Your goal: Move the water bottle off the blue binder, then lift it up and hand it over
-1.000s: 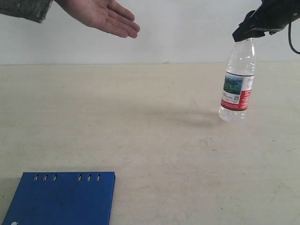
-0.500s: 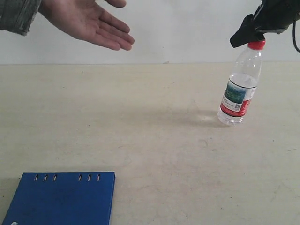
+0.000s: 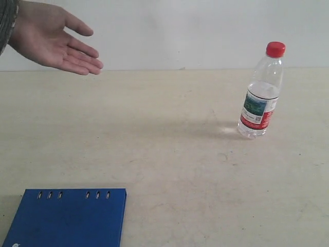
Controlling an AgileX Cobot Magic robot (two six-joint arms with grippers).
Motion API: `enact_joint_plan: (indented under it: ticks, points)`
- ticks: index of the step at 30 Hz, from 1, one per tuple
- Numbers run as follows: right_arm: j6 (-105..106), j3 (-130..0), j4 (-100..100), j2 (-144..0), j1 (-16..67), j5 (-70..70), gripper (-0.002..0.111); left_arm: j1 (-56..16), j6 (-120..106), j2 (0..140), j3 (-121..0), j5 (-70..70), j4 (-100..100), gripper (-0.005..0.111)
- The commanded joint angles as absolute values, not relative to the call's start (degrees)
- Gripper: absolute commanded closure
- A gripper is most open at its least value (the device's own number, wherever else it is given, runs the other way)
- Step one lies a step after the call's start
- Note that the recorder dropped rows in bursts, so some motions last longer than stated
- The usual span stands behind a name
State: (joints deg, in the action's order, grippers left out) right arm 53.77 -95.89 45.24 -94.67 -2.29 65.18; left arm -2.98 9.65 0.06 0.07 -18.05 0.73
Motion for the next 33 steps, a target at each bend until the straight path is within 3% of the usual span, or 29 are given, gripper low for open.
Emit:
enact_joint_plan:
  ticks: [1, 12, 18, 26, 31, 33]
  points:
    - [46.95, -94.83, 44.99, -93.84, 1.16, 69.96, 0.049, -3.35, 9.48, 0.0, 0.0, -17.53, 0.84, 0.102]
    - [48.97, -81.93, 43.87, -96.92, 22.25, 69.96, 0.049, -3.35, 9.48, 0.0, 0.0, -17.53, 0.84, 0.102]
    - [47.39, -73.58, 43.62, -98.32, 31.44, 59.35, 0.049, -3.35, 9.48, 0.0, 0.0, -17.53, 0.84, 0.102]
    - [32.27, -64.44, 44.23, -100.02, 36.54, 50.99, 0.049, -3.35, 9.74, 0.0, 0.0, -17.17, 1.97, 0.102]
    - [30.29, -59.97, 46.64, -103.82, 36.54, 60.6, 0.049, -3.35, 19.34, 0.0, 0.0, -7.58, 33.7, 0.102]
    - [36.22, -59.97, 51.02, -104.73, 36.54, 63.57, 0.049, -3.35, 19.34, 0.0, 0.0, -10.28, 34.04, 0.102]
